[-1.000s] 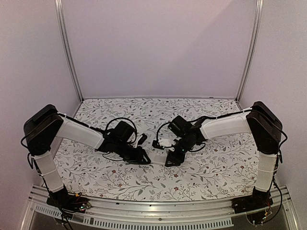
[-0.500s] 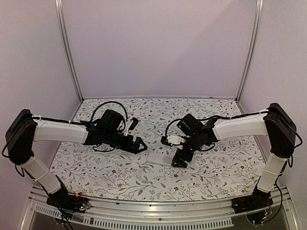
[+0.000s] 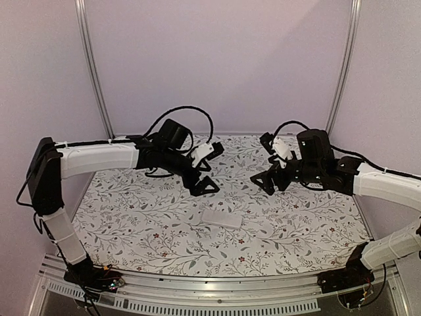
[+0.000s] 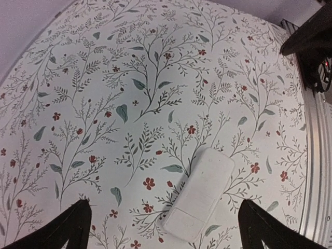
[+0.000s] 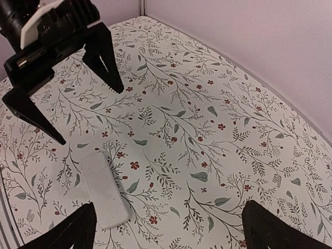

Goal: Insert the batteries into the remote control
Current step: Pick up the remote control from the center of the board.

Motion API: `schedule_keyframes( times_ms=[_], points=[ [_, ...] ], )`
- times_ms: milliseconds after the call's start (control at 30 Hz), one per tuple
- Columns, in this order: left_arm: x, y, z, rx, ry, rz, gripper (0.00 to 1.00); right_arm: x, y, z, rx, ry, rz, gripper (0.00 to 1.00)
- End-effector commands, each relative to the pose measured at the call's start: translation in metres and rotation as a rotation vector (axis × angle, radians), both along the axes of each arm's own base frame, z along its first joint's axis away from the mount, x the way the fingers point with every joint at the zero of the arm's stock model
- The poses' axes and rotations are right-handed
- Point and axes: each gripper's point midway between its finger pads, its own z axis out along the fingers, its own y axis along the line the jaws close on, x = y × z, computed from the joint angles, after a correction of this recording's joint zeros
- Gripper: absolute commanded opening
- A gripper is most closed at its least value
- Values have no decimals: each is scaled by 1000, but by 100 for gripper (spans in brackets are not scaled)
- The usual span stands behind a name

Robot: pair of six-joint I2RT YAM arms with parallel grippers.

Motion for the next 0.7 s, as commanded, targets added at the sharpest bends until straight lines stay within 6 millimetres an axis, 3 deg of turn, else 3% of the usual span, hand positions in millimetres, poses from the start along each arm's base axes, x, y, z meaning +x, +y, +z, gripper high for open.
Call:
schedule_keyframes(
  times_ms=[0,133,267,433,667],
  points=[
    [-32,5,-69,313,-17,-268,99,-1,-7,11,81,8,-38,99],
    [-39,-6,-95,420,-35,-388,98,3,-25,15,155,42,-104,99],
    [-45,-19,-108,472,-66,-478,93,3,-39,15,223,72,-139,99],
    [-47,-29,-130,531,-63,-552,88,-2,-39,6,247,121,-120,99],
    [-52,-35,-148,572,-46,-610,82,-3,-42,10,314,145,-111,99]
  ],
)
